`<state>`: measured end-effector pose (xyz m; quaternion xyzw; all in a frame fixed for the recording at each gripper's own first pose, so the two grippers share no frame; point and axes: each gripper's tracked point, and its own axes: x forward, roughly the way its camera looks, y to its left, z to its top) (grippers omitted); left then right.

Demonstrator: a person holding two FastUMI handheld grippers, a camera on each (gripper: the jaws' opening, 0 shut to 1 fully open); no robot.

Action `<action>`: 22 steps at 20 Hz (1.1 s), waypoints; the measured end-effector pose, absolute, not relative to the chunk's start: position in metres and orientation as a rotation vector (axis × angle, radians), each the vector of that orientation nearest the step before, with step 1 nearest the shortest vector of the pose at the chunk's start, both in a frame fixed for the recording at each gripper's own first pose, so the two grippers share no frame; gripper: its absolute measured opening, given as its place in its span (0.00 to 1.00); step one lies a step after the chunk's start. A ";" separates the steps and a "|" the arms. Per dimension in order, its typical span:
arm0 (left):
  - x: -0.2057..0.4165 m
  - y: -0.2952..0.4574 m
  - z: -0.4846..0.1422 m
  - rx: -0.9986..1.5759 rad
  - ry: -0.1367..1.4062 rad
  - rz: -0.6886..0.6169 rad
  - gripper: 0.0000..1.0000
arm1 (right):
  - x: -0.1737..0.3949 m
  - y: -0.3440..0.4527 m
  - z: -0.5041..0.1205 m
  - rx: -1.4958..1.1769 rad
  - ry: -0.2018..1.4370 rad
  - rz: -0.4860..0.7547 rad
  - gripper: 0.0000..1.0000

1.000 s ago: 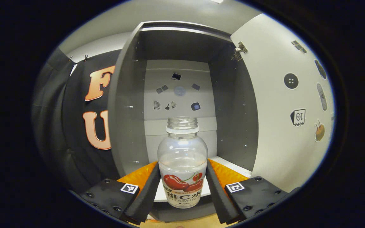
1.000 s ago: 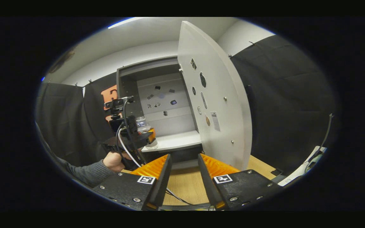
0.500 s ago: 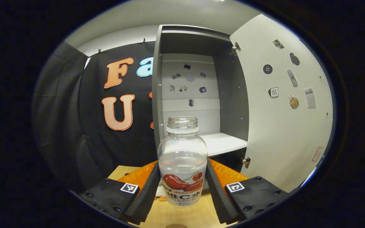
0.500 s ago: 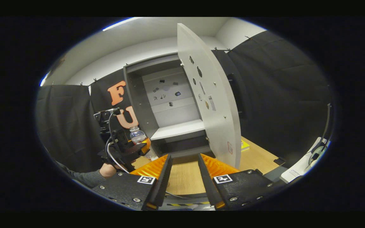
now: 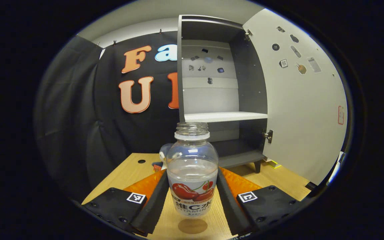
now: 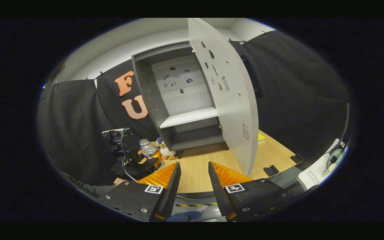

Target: Open the cabinet door with the right hand, grasp the bottle in the cabinet with the left hand and place it on the coaster, then close the cabinet door with the right hand.

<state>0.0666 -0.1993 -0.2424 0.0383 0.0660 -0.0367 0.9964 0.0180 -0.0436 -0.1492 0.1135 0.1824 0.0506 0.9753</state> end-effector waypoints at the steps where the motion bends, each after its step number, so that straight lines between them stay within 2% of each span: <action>1: 0.064 -0.196 -0.253 0.090 0.128 -0.066 0.86 | 0.018 -0.045 -0.155 0.231 0.386 0.098 0.52; 5: 0.062 -0.197 -0.302 0.078 0.172 -0.067 0.86 | 0.022 -0.063 -0.186 0.195 0.462 0.067 0.53; 13: 0.071 -0.192 -0.352 0.058 0.228 -0.037 0.86 | 0.034 -0.069 -0.228 0.195 0.576 0.069 0.53; 22: 0.064 -0.185 -0.369 0.064 0.256 -0.019 0.86 | 0.042 -0.070 -0.234 0.187 0.592 0.079 0.53</action>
